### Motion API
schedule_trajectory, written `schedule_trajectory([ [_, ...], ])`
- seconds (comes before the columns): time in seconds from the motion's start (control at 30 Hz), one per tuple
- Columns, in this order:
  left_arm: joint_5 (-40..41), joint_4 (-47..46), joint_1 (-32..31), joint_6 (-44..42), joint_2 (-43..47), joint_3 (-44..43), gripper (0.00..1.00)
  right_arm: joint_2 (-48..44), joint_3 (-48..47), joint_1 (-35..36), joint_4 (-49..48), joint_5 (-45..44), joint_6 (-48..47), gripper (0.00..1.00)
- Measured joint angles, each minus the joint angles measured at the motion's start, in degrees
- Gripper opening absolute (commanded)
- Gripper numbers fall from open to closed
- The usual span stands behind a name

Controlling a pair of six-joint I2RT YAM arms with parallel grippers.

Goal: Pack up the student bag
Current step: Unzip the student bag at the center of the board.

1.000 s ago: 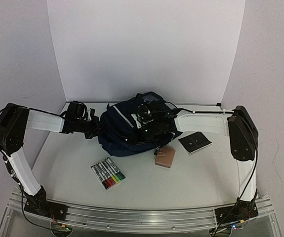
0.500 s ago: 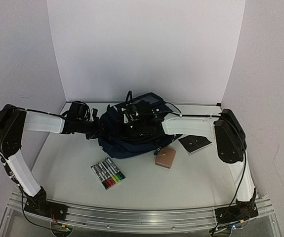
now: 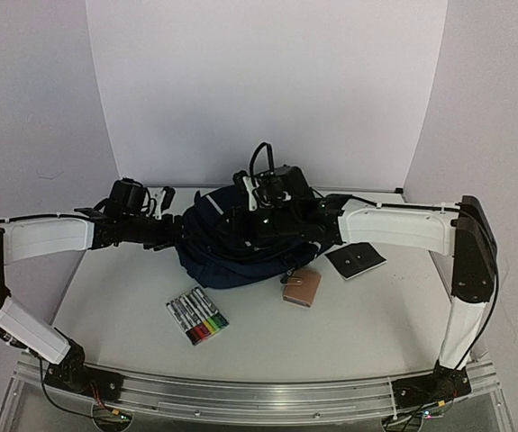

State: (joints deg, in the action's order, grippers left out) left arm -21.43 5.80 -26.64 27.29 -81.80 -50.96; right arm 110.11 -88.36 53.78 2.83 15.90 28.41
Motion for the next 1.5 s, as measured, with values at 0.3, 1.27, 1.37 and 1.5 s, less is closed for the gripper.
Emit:
schedule_trajectory([
  [0.3,-0.8,3.7,-7.0,-7.2,-3.1,-2.2,0.73,-1.2,1.4,0.0,0.1,-3.2,-3.0,0.57],
  [1.27,20.2,7.3,-14.0,-12.3,-8.4,-7.5,0.00,-1.3,4.6,0.0,0.2,-5.2,-6.9,0.63],
  [1.37,21.1,6.0,-14.0,-12.1,-5.5,-5.9,0.00,-1.3,4.9,0.0,0.3,-6.6,-10.6,0.68],
  [1.5,21.5,4.0,-14.0,-11.9,-0.8,-4.4,0.00,-1.1,4.3,0.0,0.7,-9.6,-16.5,0.78],
])
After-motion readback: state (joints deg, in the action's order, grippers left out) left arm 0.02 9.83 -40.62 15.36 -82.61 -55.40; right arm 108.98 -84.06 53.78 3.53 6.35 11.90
